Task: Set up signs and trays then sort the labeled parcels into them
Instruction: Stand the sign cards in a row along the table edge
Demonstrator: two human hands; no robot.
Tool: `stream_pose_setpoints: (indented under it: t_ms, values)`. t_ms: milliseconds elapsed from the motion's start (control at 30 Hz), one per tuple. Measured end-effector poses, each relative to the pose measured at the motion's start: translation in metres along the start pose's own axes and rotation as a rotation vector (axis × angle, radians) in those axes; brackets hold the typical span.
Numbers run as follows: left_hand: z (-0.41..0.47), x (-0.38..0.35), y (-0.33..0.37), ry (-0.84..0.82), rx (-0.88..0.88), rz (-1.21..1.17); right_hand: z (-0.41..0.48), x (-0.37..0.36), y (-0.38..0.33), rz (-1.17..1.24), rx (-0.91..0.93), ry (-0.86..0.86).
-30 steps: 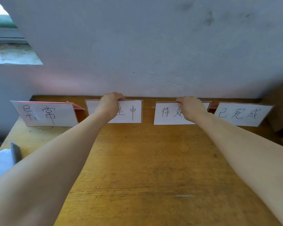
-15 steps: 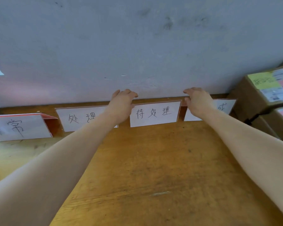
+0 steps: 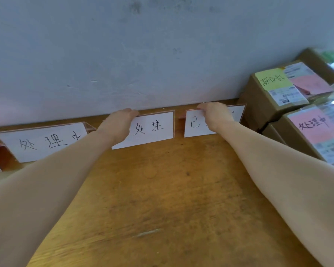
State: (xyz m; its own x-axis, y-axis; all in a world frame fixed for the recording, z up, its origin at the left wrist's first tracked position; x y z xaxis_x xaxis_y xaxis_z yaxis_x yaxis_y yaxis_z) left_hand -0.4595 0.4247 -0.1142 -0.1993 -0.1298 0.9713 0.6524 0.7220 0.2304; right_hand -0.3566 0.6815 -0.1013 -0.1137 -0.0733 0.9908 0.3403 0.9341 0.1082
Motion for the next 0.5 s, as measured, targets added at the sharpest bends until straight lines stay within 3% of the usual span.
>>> stream_pose_setpoints:
  t_ms: [300, 500]
  values:
    - [0.005, -0.001, 0.003, 0.009, 0.010, -0.011, -0.005, 0.001, 0.014, 0.082, -0.003, -0.001]
    - [0.000, 0.012, 0.018, 0.104, -0.088, 0.092, -0.016, 0.015, 0.002, 0.124, 0.062, 0.154]
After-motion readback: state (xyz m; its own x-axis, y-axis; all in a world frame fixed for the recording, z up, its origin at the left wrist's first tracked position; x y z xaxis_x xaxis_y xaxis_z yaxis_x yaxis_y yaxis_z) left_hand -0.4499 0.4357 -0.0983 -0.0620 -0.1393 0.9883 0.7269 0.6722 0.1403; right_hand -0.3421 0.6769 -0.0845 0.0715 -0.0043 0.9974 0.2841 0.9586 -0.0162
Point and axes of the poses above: each hand's wrist, its own z-axis towards the middle knuckle, its own x-axis out of the back of the hand, y = z × x, the point moved 1 cm from there along z, towards the middle knuckle, and after that the axes turned 1 degree about -x, right-handed, at the moved point
